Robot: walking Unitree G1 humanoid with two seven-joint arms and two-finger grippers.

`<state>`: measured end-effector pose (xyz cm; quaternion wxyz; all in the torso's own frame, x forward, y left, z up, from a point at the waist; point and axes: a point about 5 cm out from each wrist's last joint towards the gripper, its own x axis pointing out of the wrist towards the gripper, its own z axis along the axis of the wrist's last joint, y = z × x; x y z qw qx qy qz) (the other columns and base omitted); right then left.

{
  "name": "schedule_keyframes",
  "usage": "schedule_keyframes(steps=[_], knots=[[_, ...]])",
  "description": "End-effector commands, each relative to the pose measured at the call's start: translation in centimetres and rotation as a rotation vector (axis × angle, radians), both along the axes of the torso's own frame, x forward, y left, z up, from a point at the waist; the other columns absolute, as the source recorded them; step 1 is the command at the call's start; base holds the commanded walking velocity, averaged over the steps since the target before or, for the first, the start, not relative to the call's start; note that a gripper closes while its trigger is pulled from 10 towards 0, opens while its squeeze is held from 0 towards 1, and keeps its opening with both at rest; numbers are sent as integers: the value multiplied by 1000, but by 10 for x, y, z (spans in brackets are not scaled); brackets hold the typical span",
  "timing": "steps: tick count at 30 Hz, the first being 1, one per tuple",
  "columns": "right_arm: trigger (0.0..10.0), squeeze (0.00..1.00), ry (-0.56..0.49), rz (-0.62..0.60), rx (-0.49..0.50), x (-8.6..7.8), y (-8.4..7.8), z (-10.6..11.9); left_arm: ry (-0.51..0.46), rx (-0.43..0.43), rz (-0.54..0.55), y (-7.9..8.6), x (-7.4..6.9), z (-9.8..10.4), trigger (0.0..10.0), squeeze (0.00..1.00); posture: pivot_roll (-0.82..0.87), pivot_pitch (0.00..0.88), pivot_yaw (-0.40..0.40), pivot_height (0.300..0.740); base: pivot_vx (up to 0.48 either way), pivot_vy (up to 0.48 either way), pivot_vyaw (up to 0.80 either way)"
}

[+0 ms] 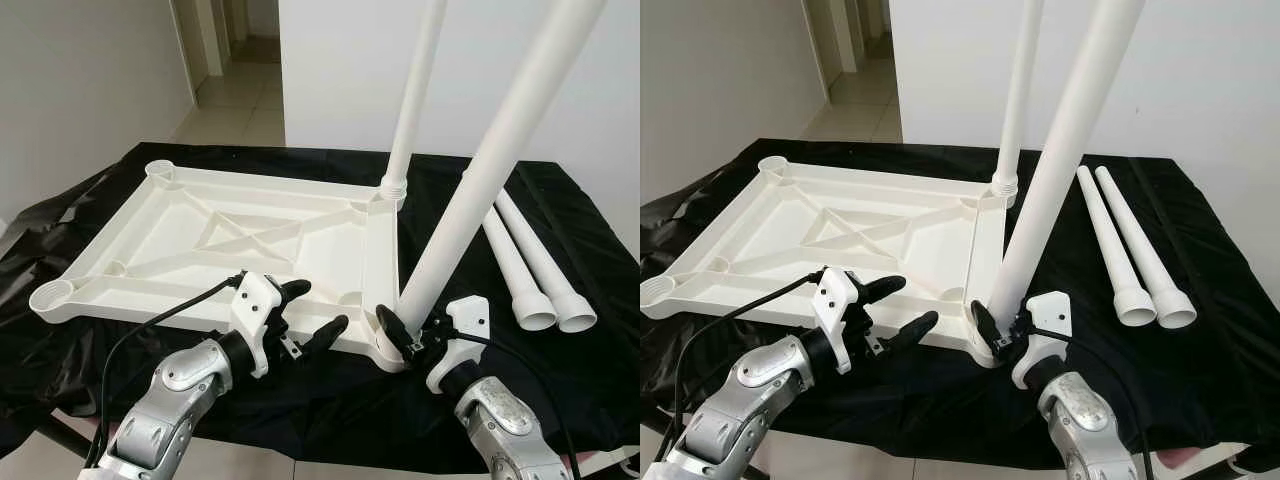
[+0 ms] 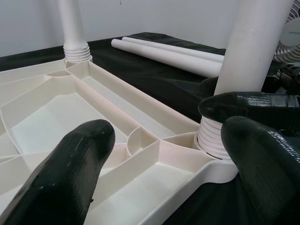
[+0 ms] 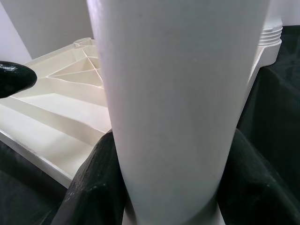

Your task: Building children table

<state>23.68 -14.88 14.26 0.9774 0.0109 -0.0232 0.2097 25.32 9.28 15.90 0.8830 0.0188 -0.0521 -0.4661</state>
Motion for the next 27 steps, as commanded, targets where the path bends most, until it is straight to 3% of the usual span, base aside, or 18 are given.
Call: schedule_keyframes(steps=[1, 6, 9, 12, 17, 27], knots=[[10000, 0, 91, -9, -7, -2, -2, -18, -4, 7, -38, 1, -1, 2, 10000, 0, 20, 42, 29, 740, 0, 0, 0], [10000, 0, 118, -25, 5, -2, -4, -23, -7, 5, -34, 1, -1, 3, 10000, 0, 20, 41, 26, 740, 0, 0, 0], [10000, 0, 97, -24, -48, -3, -5, -27, -8, 4, -31, 2, -1, 3, 10000, 0, 20, 40, 25, 740, 0, 0, 0], [10000, 0, 32, 26, -166, -8, 0, -27, -9, 2, -29, 2, -2, 4, 10000, 0, 20, 41, 24, 740, 0, 0, 0], [10000, 0, 21, 57, -222, -12, 0, -32, -9, 2, -26, 3, -1, 4, 10000, 0, 21, 47, 26, 740, 0, 0, 0], [10000, 0, 54, 28, -134, -13, -9, -40, -11, 5, -26, 4, 0, 5, 10000, 0, 19, 55, 34, 740, 0, 0, 0]])
